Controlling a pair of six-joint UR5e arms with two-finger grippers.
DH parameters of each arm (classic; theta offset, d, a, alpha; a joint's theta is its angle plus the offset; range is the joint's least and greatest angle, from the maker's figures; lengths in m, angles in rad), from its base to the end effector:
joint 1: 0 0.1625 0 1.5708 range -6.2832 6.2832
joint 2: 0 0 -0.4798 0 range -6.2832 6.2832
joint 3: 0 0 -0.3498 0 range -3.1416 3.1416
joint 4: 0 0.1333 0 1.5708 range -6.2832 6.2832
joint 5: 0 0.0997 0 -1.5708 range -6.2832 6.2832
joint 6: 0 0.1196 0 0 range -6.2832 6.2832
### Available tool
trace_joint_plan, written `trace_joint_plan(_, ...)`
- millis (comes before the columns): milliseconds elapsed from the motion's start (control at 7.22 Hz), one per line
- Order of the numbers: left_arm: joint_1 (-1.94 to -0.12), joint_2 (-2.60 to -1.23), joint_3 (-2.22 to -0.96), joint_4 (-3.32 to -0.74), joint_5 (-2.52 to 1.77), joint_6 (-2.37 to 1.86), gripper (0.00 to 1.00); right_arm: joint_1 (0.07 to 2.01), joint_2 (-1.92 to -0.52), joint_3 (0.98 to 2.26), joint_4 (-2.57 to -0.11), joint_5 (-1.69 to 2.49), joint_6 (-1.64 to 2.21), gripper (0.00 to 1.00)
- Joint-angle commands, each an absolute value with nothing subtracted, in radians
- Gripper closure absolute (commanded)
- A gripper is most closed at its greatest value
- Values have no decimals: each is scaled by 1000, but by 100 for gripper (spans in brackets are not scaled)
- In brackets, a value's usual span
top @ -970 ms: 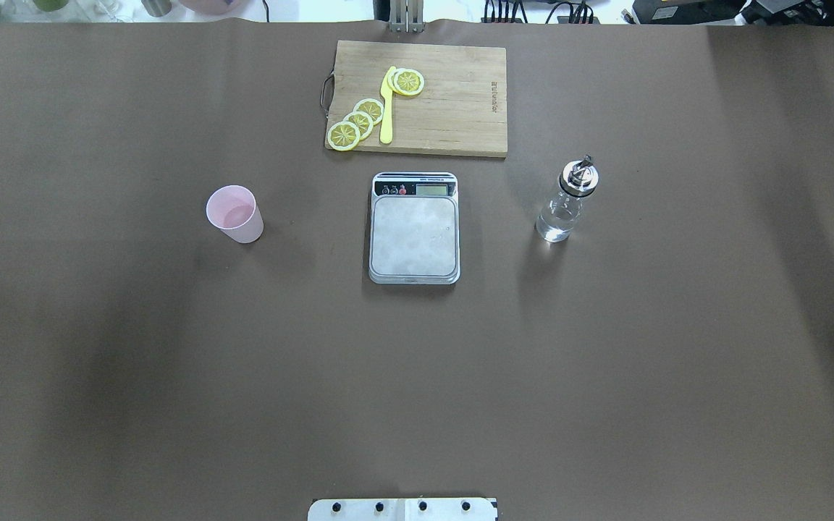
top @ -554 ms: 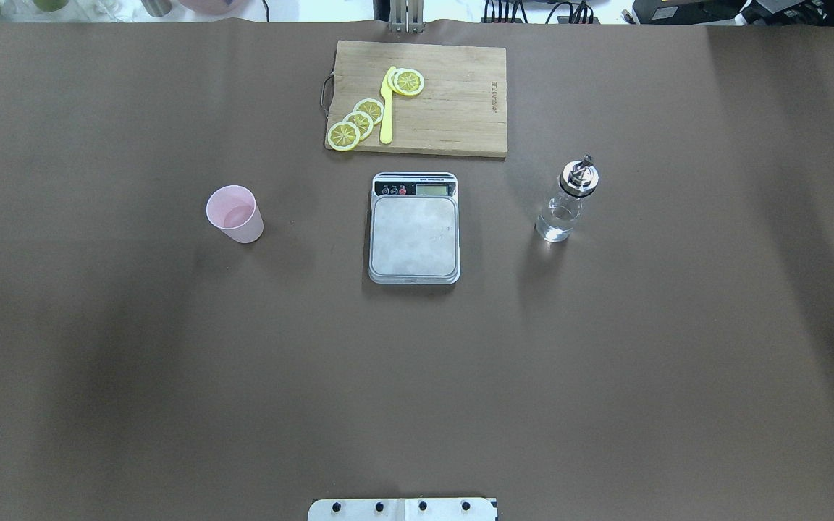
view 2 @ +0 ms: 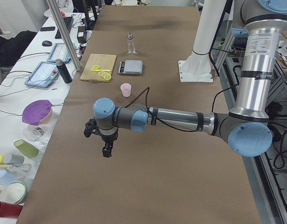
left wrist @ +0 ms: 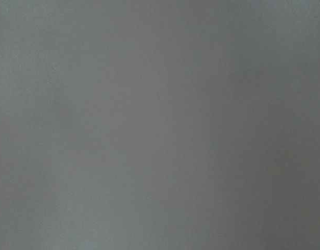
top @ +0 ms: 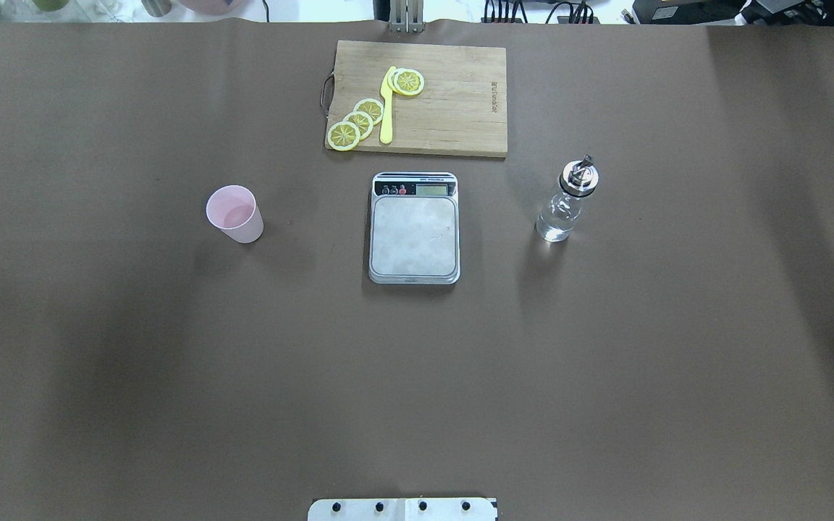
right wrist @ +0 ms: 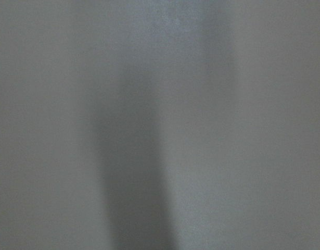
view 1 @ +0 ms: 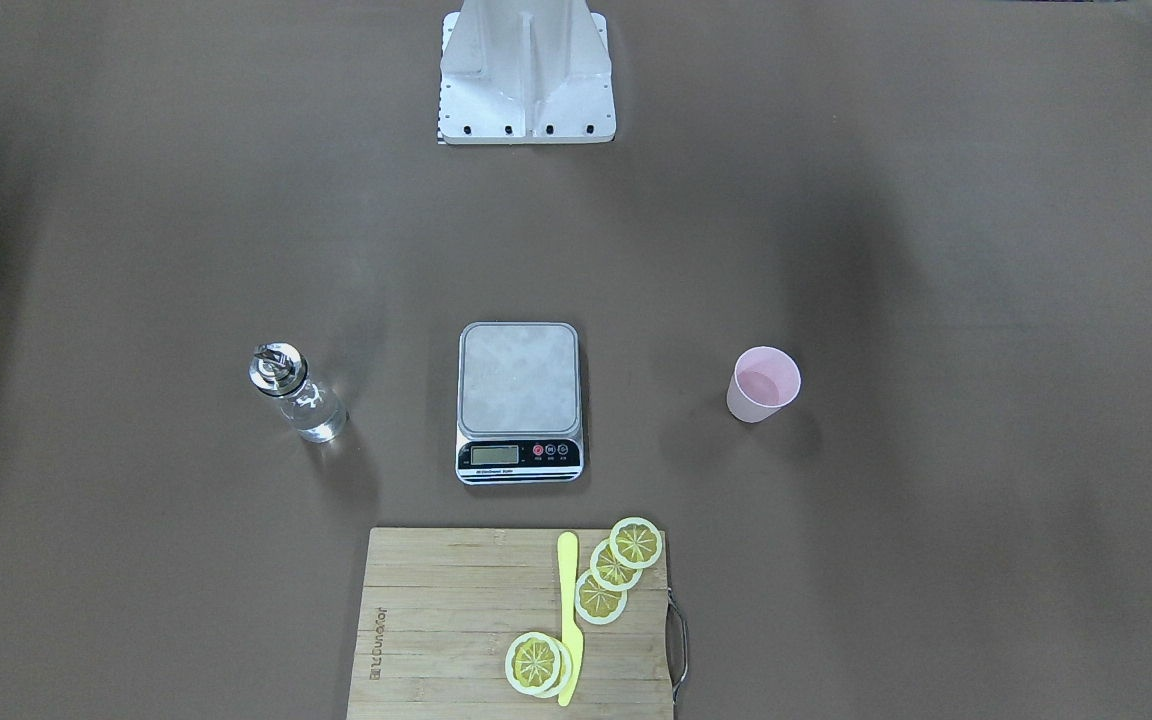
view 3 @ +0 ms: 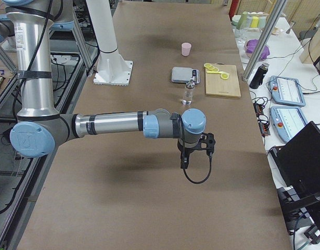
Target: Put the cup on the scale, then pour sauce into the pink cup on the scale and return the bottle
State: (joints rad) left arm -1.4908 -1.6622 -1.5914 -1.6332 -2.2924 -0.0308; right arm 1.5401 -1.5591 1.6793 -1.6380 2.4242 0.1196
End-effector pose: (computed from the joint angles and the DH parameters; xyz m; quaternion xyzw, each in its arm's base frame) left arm -0.0138 -0.5079 0.6723 0.0619 0.3557 0.0537 0.9310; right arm 0.0291 -0.4577 0.6736 -0.0070 -0.4144 0.0295 0.9096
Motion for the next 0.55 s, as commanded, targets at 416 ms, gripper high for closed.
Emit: trace_joint_plan(416,-1256,-1814,-1727,-1608,-2293,-539,1,1540,-1554,1683,-1632,2421,126,0)
